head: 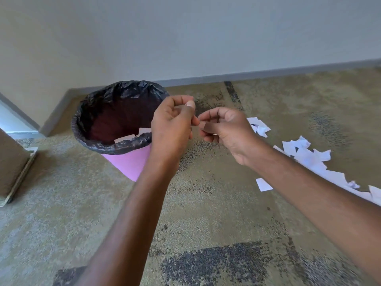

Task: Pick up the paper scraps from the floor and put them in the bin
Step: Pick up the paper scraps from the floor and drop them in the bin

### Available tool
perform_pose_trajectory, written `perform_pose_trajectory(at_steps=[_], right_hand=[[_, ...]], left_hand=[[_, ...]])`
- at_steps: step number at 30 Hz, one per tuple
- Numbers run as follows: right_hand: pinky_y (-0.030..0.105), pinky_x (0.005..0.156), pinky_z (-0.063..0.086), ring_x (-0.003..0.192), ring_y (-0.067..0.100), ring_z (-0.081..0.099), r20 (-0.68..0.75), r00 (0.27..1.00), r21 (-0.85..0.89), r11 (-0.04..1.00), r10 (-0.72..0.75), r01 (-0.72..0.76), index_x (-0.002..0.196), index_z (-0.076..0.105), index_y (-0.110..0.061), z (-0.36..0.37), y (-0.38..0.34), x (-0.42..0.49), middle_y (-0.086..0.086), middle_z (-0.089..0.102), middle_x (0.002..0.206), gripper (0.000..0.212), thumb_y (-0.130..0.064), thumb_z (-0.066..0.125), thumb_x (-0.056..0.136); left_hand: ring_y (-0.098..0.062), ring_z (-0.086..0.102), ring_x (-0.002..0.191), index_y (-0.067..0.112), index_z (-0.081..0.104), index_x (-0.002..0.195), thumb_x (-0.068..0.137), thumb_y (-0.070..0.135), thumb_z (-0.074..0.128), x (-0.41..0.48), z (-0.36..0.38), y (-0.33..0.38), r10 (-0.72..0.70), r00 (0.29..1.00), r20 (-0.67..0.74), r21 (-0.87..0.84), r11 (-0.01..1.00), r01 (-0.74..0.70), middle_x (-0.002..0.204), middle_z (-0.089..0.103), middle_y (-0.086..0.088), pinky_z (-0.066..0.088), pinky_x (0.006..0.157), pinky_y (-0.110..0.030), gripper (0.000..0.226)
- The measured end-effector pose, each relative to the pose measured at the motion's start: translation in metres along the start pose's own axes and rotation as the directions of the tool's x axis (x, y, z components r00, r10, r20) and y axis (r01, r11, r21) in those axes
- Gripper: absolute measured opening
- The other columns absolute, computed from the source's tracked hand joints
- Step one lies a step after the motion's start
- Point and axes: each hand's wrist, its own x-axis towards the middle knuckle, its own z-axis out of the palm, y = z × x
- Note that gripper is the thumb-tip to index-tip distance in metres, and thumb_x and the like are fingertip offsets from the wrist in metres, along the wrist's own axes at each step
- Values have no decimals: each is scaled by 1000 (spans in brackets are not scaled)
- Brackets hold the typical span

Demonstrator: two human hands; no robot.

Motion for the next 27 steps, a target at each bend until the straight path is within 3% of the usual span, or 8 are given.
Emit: perform_pose_trajectory(at_steps=[8, 11, 15, 19, 21, 23, 27], right_hand=[[30, 71, 61, 72, 16, 72, -232, 971, -44, 997, 59, -71, 109, 74, -1, -112, 19, -36, 6, 75, 81, 14, 2, 75, 95], [26, 66, 62, 69, 14, 72, -333, 939, -37, 993, 90, -108, 108, 74, 0, -164, 28, -57, 6, 75, 80, 14, 4, 74, 95], [29, 68, 60, 67, 15, 71, -467, 875, -32, 986, 130, -164, 107, 73, -1, -230, 42, -93, 11, 74, 84, 12, 5, 73, 96], [29, 67, 62, 68, 16, 73, -582, 791, 24, 976, 188, -215, 104, 74, -4, -288, 62, -130, 13, 75, 89, 11, 4, 73, 96], [27, 64, 61, 68, 16, 73, -631, 749, 42, 973, 202, -227, 102, 73, -5, -312, 73, -147, 13, 74, 88, 10, 4, 73, 96], [27, 62, 60, 67, 16, 72, -671, 709, 58, 969, 216, -240, 100, 73, -5, -332, 83, -163, 13, 73, 86, 10, 4, 73, 96], [26, 62, 58, 67, 17, 70, -715, 643, 102, 952, 272, -290, 101, 72, -4, -366, 108, -187, 11, 73, 85, 10, 5, 72, 97]], left_hand=[[-11, 51, 52, 17, 71, 107, 105, 23, 64, -21, 93, -55, -160, 974, 159, 89, 985, 147, 74, 69, -4, 37, 42, -16, 10], [-13, 53, 54, 20, 71, 104, 104, 24, 63, -33, 127, -82, -222, 953, 207, 151, 969, 194, 75, 72, -3, 38, 41, -16, 9], [-16, 61, 63, 23, 69, 102, 103, 26, 62, -52, 167, -119, -280, 920, 274, 265, 942, 208, 86, 76, -4, 46, 53, -25, 8], [-22, 68, 79, 27, 68, 96, 96, 14, 61, -70, 200, -151, -306, 893, 330, 424, 893, 149, 95, 76, -3, 57, 70, -40, 15], [-23, 68, 87, 26, 67, 92, 94, 10, 60, -77, 210, -168, -288, 890, 355, 520, 852, 68, 93, 72, 2, 58, 78, -41, 18], [-25, 68, 97, 20, 70, 103, 94, 13, 67, -80, 217, -186, -260, 886, 383, 594, 804, -20, 99, 71, 3, 56, 86, -40, 12], [-33, 67, 115, 11, 71, 128, 87, 16, 82, -78, 223, -224, -226, 852, 472, 707, 674, -213, 121, 74, -11, 51, 95, -37, 43]])
